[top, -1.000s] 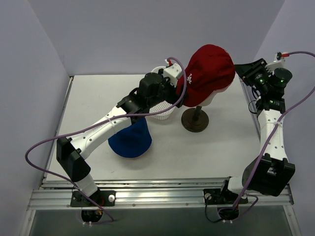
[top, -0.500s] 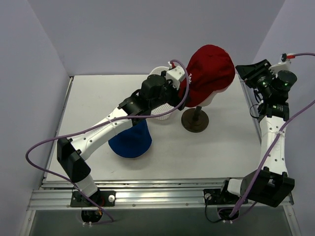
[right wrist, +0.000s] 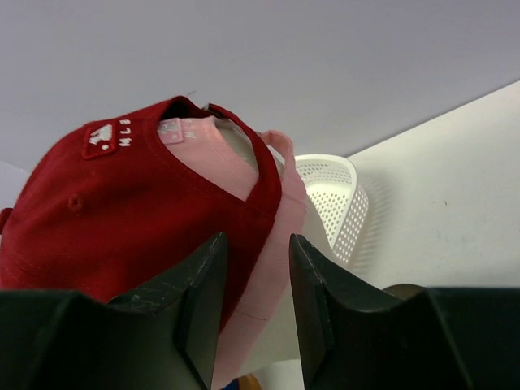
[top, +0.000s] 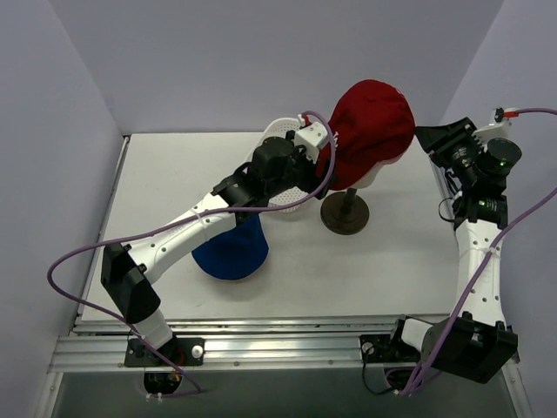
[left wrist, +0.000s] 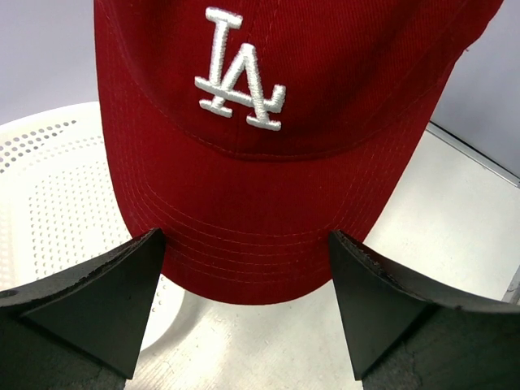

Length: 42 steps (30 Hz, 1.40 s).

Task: Stack the hats

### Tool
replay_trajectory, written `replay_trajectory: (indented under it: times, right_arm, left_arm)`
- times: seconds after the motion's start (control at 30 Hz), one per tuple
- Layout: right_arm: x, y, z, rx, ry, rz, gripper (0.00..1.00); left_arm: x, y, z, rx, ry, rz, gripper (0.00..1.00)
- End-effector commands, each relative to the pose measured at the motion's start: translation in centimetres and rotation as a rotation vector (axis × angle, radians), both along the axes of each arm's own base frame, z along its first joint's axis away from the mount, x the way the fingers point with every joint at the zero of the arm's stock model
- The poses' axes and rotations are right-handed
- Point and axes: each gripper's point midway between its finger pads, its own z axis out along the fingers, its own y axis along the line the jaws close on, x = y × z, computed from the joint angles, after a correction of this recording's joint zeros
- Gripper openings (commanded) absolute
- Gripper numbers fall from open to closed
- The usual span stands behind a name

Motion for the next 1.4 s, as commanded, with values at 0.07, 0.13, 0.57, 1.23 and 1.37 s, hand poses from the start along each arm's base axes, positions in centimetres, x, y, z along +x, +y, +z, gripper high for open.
replay_trajectory:
  times: [0.07, 0.13, 0.57, 1.23, 1.37]
  right_arm:
    - [-0.5, 0.4, 0.1, -0.025, -0.041, 0.015, 0.33]
    - [-0.2, 0.3, -0.5, -0.024, -0.028, 0.015, 0.33]
    - [-1.3, 0.4, 1.7, -0.033, -0.062, -0.005, 0.32]
    - [-4.6, 3.1, 3.8, 0.063, -0.171, 0.051, 0.31]
    - [-4.2, 4.0, 1.8, 0.08, -0.142, 0.071, 0.29]
  left_arm:
    - [-0.2, -0.3, 0.1, -0.02, -0.011, -0.002, 0.91]
    - [-0.3, -0.2, 0.2, -0.022, -0.013, -0.001, 0.91]
    - [-1.0, 0.3, 2.3, -0.047, -0.038, -0.008, 0.91]
    - [-0.6, -0.3, 1.7, -0.05, -0.032, -0.013, 0.91]
    - [-0.6, -0.5, 1.5, -0.051, -0.029, -0.012, 0.91]
